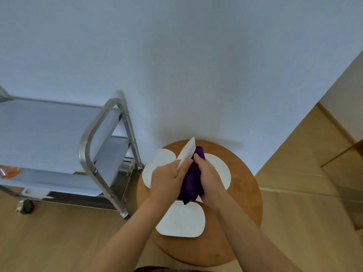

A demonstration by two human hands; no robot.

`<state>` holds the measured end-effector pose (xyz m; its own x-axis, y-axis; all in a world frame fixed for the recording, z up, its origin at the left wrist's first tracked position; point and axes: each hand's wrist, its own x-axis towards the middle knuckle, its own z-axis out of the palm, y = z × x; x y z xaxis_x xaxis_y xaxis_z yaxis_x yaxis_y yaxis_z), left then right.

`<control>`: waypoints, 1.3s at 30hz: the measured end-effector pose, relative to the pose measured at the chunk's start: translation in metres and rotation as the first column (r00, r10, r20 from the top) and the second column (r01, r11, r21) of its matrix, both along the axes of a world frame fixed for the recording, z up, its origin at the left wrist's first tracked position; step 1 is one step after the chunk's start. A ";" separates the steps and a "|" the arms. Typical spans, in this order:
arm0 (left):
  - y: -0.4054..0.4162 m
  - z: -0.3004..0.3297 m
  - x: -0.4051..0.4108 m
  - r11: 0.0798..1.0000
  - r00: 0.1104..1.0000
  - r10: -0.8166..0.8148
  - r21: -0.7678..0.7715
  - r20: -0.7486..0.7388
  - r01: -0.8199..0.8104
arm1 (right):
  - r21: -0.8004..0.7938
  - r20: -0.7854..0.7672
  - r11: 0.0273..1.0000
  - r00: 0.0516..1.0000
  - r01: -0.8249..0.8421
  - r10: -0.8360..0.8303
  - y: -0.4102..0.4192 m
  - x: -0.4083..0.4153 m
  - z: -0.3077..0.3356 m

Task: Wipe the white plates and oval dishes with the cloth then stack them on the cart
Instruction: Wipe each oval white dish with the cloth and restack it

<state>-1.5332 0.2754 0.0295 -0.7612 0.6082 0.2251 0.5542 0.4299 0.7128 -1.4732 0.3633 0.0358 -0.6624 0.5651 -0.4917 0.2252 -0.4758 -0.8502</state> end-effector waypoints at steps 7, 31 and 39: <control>-0.019 -0.027 0.004 0.970 0.874 -0.241 -0.139 -0.422 0.201 | 0.054 0.014 0.997 0.998 -0.063 0.062 0.006 0.019 -0.017; -0.053 -0.223 -0.058 0.762 0.644 0.416 -0.633 0.642 0.138 | -0.307 0.682 0.910 0.602 -0.278 0.414 0.059 0.058 -0.165; -0.059 -0.256 -0.052 0.812 0.535 0.530 -0.576 0.658 -0.096 | -0.182 0.734 0.970 0.633 -0.163 0.244 0.059 0.055 -0.204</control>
<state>-1.5855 0.2166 -0.2263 -0.6544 0.1454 -0.7421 -0.3430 0.8175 0.4626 -1.4179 0.4223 -0.1681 -0.1395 0.3886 -0.9108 0.8633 -0.4028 -0.3041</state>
